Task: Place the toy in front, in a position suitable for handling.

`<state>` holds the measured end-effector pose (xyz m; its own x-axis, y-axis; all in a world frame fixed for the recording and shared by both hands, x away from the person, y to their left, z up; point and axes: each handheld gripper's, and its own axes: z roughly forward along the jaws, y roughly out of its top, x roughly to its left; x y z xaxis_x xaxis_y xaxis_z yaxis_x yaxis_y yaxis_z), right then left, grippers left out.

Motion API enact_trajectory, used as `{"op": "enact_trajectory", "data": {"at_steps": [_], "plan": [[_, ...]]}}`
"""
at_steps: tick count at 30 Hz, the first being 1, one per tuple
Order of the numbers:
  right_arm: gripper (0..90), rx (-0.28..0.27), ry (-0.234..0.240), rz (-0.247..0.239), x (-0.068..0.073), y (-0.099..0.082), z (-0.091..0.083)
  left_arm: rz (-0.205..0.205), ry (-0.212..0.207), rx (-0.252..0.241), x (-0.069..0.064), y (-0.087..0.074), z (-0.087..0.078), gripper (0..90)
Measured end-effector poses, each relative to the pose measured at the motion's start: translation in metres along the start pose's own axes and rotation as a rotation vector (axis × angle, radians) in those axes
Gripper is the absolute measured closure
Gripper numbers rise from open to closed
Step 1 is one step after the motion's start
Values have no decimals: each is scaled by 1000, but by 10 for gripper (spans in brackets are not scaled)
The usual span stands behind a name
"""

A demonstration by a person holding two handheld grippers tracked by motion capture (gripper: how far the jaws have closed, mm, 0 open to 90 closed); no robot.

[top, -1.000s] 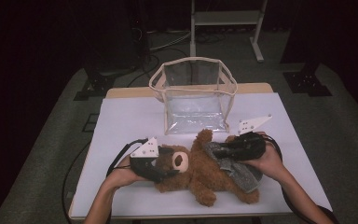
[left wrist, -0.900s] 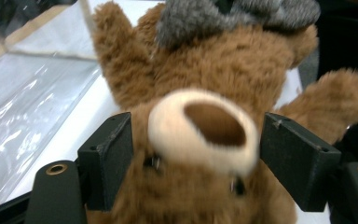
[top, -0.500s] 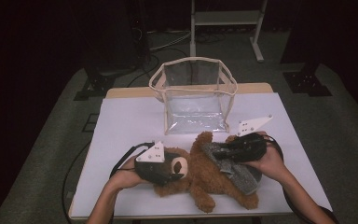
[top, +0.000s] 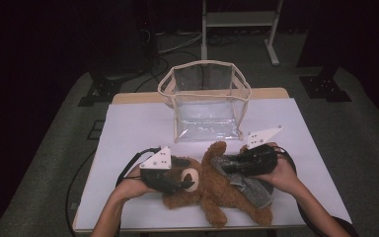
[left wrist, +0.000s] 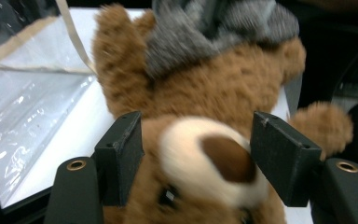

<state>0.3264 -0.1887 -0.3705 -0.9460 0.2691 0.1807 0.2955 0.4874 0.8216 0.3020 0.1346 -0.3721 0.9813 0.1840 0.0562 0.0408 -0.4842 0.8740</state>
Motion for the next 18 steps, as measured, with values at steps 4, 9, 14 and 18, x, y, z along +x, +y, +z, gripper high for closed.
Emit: {"op": "enact_trajectory", "data": {"at_steps": [4,9,14,18], "plan": [[678,10,-6,-21,5,1,0,-33,-15,7,2,-4,3,349],[680,10,-21,-38,6,10,-1,-52,-43,42,1,-7,11,372],[680,5,-16,-31,3,11,0,-42,-32,47,0,-7,10,372],[679,-18,-17,11,-6,-1,-9,-49,-31,43,1,-9,12,372]]}}
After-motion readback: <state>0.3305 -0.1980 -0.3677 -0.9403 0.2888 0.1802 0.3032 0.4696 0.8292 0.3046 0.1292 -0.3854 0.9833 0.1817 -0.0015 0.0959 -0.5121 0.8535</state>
